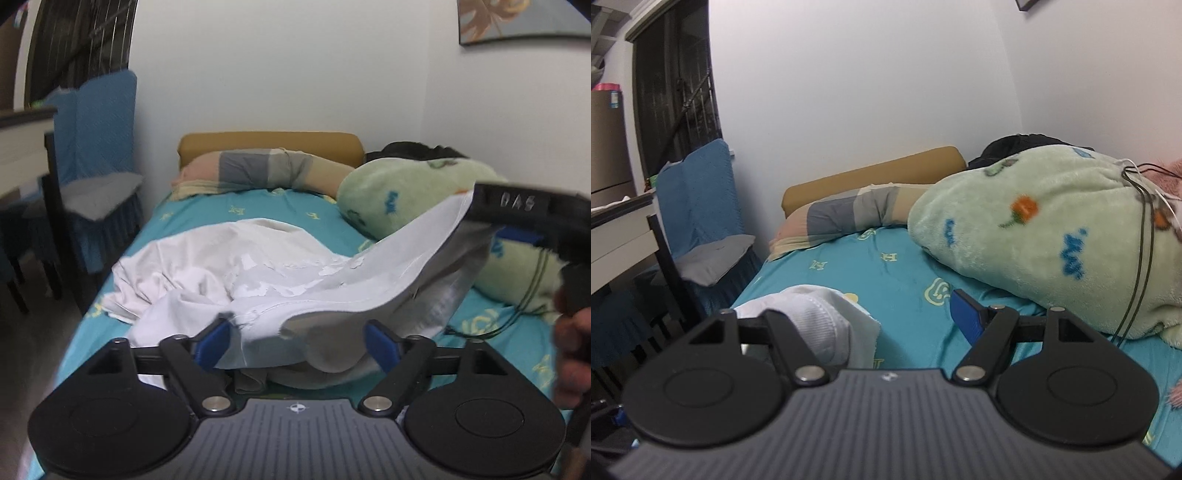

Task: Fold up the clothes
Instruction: 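Lift the white T-shirt high with both grippers and shake it out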

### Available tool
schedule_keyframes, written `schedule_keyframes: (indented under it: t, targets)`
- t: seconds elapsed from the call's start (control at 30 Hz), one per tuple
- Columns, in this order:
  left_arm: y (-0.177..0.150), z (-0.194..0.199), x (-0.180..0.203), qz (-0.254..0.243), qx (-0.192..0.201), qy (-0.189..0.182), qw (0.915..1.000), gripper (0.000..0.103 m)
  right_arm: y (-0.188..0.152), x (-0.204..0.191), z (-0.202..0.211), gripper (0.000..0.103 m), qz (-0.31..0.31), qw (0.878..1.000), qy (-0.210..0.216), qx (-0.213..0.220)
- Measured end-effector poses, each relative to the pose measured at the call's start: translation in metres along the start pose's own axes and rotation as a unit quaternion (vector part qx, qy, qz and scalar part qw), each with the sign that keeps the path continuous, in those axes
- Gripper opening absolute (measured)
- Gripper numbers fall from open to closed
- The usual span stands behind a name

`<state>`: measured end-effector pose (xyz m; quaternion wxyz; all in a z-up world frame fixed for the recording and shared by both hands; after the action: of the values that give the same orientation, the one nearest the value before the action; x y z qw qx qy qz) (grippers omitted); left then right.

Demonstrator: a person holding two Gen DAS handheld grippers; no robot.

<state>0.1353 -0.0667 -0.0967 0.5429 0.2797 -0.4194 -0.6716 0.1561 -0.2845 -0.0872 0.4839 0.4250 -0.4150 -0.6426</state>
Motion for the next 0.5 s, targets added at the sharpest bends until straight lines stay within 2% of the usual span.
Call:
schedule_keyframes:
  t: [0.07, 0.17, 0.23, 0.3, 0.4, 0.5]
  targets:
    - [-0.003, -0.003, 0.003, -0.013, 0.0, 0.013, 0.9998, 0.083, 0.001, -0.001, 0.001, 0.073, 0.002, 1.0, 0.002, 0.002]
    - [0.007, -0.002, -0.024, 0.054, 0.013, 0.054, 0.997, 0.083, -0.001, 0.001, 0.001, 0.073, 0.008, 1.0, -0.002, 0.0]
    - [0.013, 0.002, -0.046, 0.106, 0.022, 0.073, 0.9914, 0.085, -0.003, 0.002, 0.001, 0.073, 0.014, 1.0, -0.005, -0.004]
    - [0.017, 0.008, -0.062, 0.137, 0.034, 0.094, 0.9854, 0.085, -0.006, 0.002, 0.0, 0.073, 0.022, 1.0, -0.006, -0.01]
    - [0.027, 0.018, -0.073, 0.151, 0.064, 0.116, 0.9796, 0.085, -0.015, -0.005, -0.002, 0.073, 0.05, 0.998, -0.004, -0.028]
    - [0.035, 0.027, -0.075, 0.139, 0.09, 0.134, 0.977, 0.085, -0.038, -0.012, -0.012, 0.073, 0.087, 0.993, -0.014, -0.073]
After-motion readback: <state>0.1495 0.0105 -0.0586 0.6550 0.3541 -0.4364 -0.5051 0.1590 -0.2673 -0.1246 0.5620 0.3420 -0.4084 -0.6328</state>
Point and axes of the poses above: each gripper's, at about its wrist camera, not at the fingertips, and z roughly against the way its jaws point, x to its right, y to its top, the point moved 8 cm from there along -z, roughly the way its jaws point, and after that the axes turned 5 degrees about z, right-handed, at the moved point
